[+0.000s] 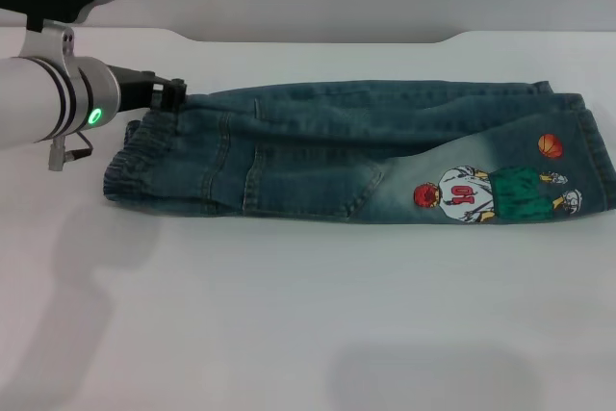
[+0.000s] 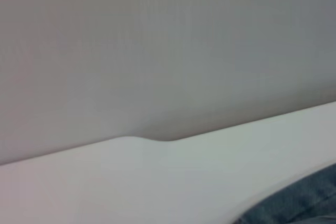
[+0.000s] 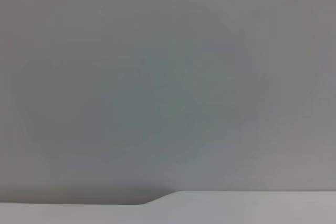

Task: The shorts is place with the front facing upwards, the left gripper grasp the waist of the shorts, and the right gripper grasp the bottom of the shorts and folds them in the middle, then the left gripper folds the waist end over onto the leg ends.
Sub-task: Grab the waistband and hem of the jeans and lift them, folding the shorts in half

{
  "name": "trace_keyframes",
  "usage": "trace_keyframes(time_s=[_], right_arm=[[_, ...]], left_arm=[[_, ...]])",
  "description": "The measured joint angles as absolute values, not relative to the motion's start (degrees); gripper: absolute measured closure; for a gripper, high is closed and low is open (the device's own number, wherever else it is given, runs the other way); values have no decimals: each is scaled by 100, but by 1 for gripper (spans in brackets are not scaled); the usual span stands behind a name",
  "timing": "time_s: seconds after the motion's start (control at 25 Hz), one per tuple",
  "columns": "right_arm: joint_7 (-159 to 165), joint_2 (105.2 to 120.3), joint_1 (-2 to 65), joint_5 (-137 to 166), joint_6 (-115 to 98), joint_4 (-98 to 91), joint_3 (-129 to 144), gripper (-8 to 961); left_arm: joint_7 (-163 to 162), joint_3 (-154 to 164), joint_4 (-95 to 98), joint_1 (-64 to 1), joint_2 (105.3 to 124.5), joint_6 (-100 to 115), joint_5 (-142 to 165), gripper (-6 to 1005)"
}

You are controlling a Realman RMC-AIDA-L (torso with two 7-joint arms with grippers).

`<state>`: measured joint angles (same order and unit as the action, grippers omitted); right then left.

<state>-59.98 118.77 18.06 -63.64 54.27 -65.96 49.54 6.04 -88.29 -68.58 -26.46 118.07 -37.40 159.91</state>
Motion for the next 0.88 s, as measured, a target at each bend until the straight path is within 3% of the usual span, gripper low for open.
trace_keyframes(time_s=[0.08, 0.28, 0.52, 0.6, 0.72, 0.88], right_arm=[[-6093, 11887, 1796, -6371, 5373, -6577, 4982, 699], [-6925, 11924, 1703, -7026, 5355, -6479, 4994, 606], [-9694, 11964, 1331, -9139, 4608, -5968, 5579, 368], [-10869, 11964, 1293, -9925, 4139, -5662, 5979, 146], [-12842, 11973, 1383, -11315, 3813, -4979, 6548, 202], [-14784, 11973, 1702, -13762, 3851, -3795, 7102, 291]], left_arm=[[605, -8829, -6898, -2646, 11799, -3735, 15970, 808], [607, -8844, -7236, -2527, 11795, -3799, 15989, 595], [607, -8977, -7836, -2370, 11781, -4635, 16026, 319], [607, -9000, -7899, -2356, 11779, -4766, 16039, 251], [607, -9028, -8190, -2204, 11781, -5124, 16062, 148], [598, -9031, -8366, -2020, 11790, -5243, 16046, 150]])
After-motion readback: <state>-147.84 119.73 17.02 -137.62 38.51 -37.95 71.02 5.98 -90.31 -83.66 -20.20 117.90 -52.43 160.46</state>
